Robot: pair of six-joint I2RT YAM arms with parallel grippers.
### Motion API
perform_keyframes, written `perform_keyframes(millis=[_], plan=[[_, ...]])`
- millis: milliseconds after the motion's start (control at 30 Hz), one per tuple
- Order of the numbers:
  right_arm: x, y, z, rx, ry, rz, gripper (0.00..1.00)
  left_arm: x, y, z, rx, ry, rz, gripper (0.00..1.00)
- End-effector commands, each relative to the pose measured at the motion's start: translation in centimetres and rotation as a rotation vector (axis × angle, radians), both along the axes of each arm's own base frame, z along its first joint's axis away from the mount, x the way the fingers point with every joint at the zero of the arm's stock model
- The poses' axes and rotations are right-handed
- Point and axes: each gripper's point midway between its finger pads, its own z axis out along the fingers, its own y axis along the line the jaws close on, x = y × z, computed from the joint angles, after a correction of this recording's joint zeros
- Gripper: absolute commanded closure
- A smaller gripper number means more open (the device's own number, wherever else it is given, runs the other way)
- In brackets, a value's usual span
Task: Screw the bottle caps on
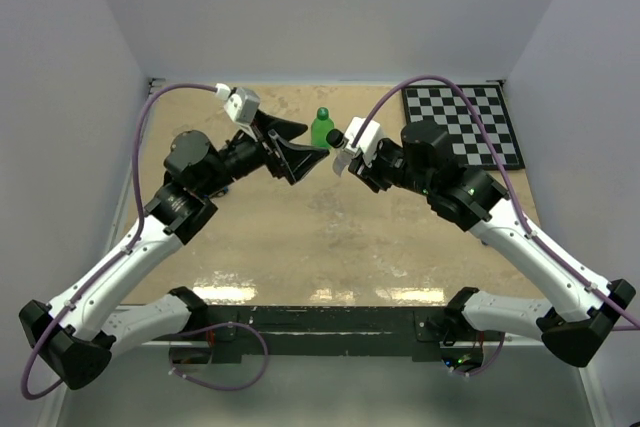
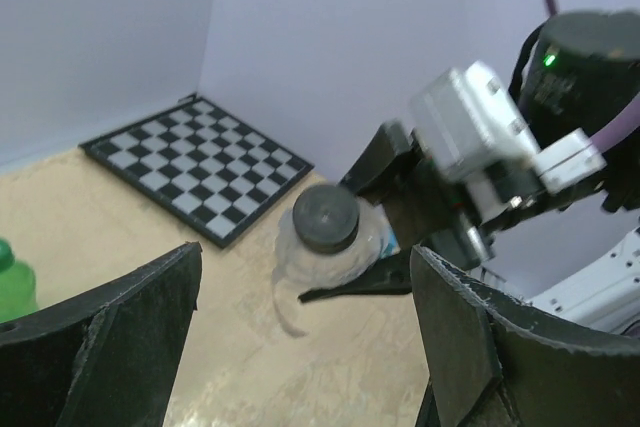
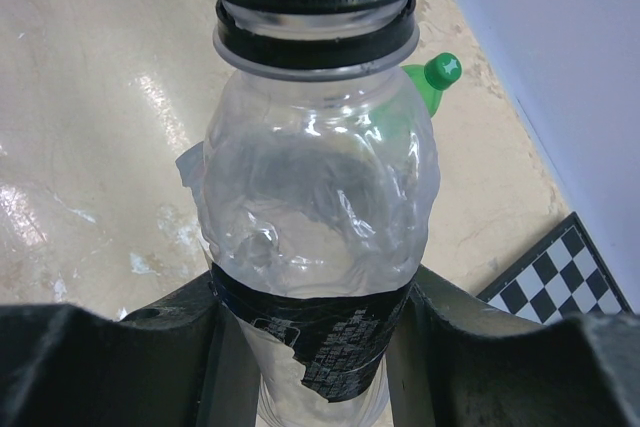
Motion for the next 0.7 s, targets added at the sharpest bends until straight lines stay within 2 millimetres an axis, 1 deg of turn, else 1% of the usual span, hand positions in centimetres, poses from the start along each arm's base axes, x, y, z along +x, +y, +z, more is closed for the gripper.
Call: perform_keyframes(millis=[0, 133, 267, 467, 667], plan=[[0.1, 0.5, 1.6, 0.055, -0.027, 0.002, 1.0, 0.0, -0.5, 5.6, -0.124, -0.081, -0.012, 0.11], [0.1, 0.5, 1.8, 0.06, -0.028, 0.001, 1.0, 1.7, -0.9, 5.4, -0.116, -0.055, 0.031, 0.11], [0.0, 0.4, 2.0, 0.064, -0.028, 0.001, 1.0, 2.3, -1.5, 5.5, -0.116, -0.043, 0.027, 0.12], [-0.1, 0.4, 2.0, 0.07, -0.025, 0.0, 1.0, 2.3, -2.6, 5.3, -0.105, -0.029, 0.003, 0.12], [-0.3, 0.4, 2.2, 0.081, -0.021, 0.002, 1.0, 2.7, -2.8, 3.8, -0.07, 0.004, 0.022, 0.13]])
